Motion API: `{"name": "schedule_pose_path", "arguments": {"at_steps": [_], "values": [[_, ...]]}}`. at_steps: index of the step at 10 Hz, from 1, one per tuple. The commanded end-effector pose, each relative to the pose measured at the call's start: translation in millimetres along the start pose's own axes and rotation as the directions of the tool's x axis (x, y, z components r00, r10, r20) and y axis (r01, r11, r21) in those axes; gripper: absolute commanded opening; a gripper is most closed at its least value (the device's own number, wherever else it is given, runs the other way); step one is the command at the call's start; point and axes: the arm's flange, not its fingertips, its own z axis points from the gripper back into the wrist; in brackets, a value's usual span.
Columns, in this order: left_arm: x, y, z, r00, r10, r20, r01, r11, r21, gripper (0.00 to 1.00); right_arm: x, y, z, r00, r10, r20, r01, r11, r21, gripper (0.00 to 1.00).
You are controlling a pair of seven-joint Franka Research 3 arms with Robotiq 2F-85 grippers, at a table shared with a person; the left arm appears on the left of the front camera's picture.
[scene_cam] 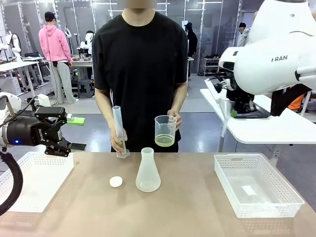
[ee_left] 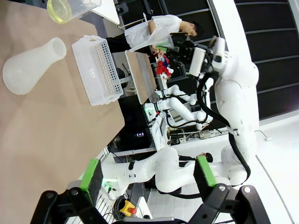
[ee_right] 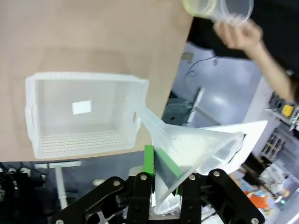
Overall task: Prepare the solutions needed for the experiment.
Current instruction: Pick up the Plastic Funnel and insert it into the Big flask.
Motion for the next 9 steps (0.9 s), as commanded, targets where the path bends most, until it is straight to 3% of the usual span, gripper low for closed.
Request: {"name": "schedule_pose_path", "arguments": {"at_steps": [1,4,9], "values": [[0.3,-2.3,-1.6,1.000,0.001,0.006,-0.001,1.000,-0.021,1.00,26.4,9.3,7.0,0.993,0.118,0.012,-0.116,0.990,-0.082,0.07],[0.3,-2.3,-1.6,1.000,0.001,0.006,-0.001,1.000,-0.021,1.00,86.5,-2.7,24.6,0.958,0.286,0.019,-0.278,0.945,-0.171,0.07],[0.3,-2.3,-1.6,1.000,0.001,0.006,-0.001,1.000,-0.021,1.00,149.3,-29.6,13.7,0.890,0.453,0.051,-0.426,0.867,-0.259,0.07]]}}
